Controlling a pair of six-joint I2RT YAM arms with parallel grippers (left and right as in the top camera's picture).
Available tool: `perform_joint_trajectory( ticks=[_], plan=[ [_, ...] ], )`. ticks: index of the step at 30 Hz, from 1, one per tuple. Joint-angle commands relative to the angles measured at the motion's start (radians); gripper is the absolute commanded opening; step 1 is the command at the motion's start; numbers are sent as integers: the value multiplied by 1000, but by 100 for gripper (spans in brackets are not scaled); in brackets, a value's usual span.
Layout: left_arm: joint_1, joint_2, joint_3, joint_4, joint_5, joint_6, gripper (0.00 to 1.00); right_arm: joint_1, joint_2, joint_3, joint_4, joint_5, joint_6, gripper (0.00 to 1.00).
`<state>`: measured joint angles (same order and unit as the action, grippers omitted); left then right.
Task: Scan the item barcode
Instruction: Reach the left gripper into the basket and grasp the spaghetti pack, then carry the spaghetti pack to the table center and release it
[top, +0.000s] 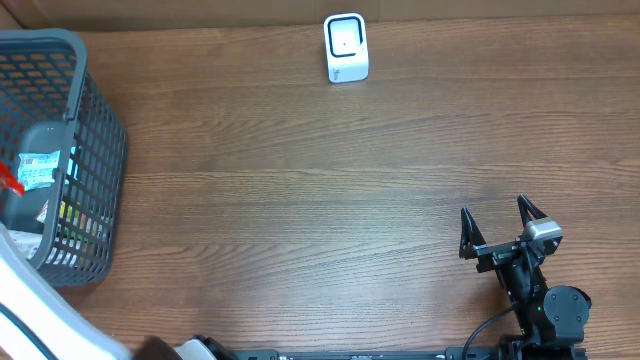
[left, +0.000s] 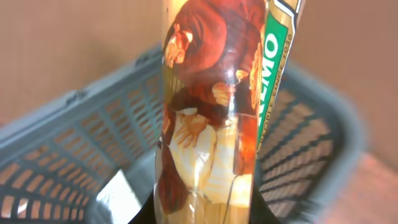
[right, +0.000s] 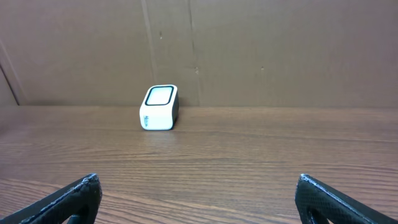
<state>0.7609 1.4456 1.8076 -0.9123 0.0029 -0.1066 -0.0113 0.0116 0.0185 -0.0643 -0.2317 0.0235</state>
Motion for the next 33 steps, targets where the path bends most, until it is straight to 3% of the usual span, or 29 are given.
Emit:
perform_joint_trajectory(
  ticks=[1,9,14,26,33],
  plan=[
    [-131,-61,30,14,93,-7,4,5,-9,-11,6,3,2,100],
    [-527,-31,10,-109,132,40,4,5,-9,-11,6,3,2,100],
    [-729,69,-6,-163,132,-19,4,5,-9,-11,6,3,2,100],
    [-1025,422,-9,-116,138,-236,4,5,-9,-11,6,3,2,100],
    [-1119,593,-10,-37,277,-355,4,5,-9,-11,6,3,2,100]
  ],
)
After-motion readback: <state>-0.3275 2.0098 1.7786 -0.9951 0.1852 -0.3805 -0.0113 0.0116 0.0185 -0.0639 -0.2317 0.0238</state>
